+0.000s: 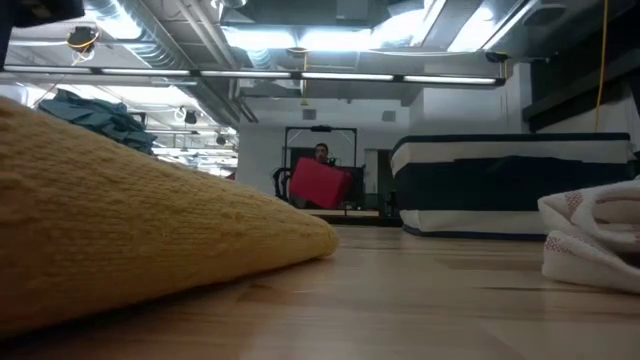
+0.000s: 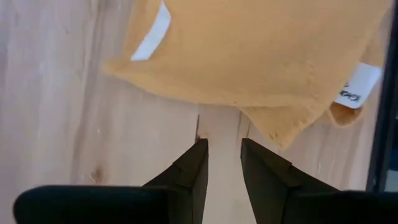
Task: Fold towel
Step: Stack the yellow towel on top of the white-and-brown checkered towel
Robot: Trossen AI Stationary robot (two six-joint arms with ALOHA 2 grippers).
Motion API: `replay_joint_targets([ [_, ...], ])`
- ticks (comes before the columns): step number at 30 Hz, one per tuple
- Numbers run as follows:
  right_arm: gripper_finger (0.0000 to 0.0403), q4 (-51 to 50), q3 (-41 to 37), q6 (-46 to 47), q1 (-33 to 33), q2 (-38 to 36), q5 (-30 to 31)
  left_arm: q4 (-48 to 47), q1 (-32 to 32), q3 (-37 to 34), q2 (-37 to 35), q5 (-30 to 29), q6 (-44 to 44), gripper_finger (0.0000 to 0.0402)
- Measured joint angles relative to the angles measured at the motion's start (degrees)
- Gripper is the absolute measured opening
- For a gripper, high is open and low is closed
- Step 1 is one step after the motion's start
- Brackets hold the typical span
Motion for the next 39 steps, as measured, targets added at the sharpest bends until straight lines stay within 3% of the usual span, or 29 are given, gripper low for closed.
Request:
replay_joint_targets([
  [3, 0.0170, 0.05, 2.01, -0.20, -0.13, -2.88, 5.18, -0.58, 1.00, 0.00, -3.06, -1.04, 3.92, 0.0088],
  [10, 0.0170, 0.03, 2.85, -1.35, 0.12, -10.29, 16.42, -6.00, 4.77, 0.02, -11.33, -9.49, 11.50, 0.0088],
  [14, 0.0170, 0.03, 2.84, -2.70, 0.89, -14.34, 19.87, -9.78, 7.40, 0.02, -14.97, -10.40, 11.49, 0.0088],
  [19, 0.0170, 0.06, -1.71, -3.14, 3.98, -20.77, 30.41, -10.78, 9.53, 0.02, -17.07, -10.44, 11.05, 0.0088],
  [24, 0.0170, 0.06, -13.14, 5.07, 8.72, -29.06, 41.36, -10.69, 10.37, 0.02, -17.12, -10.42, 12.44, 0.0088],
  [30, 0.0170, 0.77, -34.43, 29.09, 13.31, -37.30, 53.88, -10.66, 11.67, 0.02, -17.12, -10.42, 13.55, 0.0088],
  [34, 0.0170, 9.90, -47.05, 42.30, 13.55, -38.06, 54.19, -10.68, 12.44, 0.02, -17.01, -10.40, 9.35, 0.0088],
  [39, 0.0170, 33.05, -58.37, 43.39, 13.07, -36.27, 48.07, -10.70, 12.31, 0.02, -16.98, -9.00, 3.30, 0.0088],
])
